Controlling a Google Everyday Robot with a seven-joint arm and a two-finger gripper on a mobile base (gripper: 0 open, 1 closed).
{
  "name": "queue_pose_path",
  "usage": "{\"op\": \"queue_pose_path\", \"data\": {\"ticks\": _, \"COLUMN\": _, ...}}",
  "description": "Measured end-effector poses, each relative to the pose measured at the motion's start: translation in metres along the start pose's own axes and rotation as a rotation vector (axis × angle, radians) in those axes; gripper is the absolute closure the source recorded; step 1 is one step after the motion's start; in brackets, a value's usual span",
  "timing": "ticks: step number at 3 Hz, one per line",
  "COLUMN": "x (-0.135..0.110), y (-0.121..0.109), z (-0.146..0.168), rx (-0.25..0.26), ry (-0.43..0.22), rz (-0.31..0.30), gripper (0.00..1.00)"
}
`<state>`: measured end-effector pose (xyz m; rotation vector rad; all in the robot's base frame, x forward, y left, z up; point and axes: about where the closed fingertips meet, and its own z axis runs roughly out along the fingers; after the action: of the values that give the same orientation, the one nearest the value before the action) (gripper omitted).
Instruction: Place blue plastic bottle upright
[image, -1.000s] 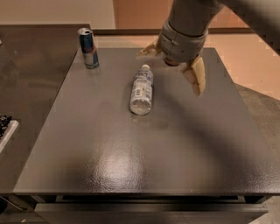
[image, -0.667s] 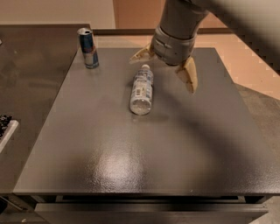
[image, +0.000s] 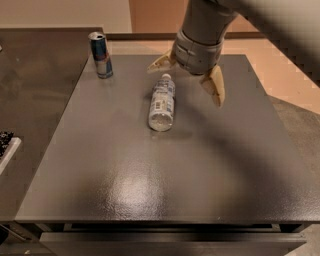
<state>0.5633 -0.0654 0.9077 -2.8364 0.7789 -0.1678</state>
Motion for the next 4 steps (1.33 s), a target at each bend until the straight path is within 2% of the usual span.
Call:
{"op": "queue_pose_path", "data": {"ticks": 1, "x": 0.000, "y": -0.007, "z": 0.015, "rx": -0.013, "ry": -0.024, "rz": -0.089, "gripper": 0.00}}
{"op": "queue_pose_path", "data": {"ticks": 2, "x": 0.006, "y": -0.015, "z": 0.026, "rx": -0.029, "ry": -0.046, "rz": -0.153, "gripper": 0.00}}
{"op": "queue_pose_path", "data": {"ticks": 4, "x": 0.021, "y": -0.039, "z": 0.044, "rx": -0.040, "ry": -0.071, "rz": -0.235, "gripper": 0.00}}
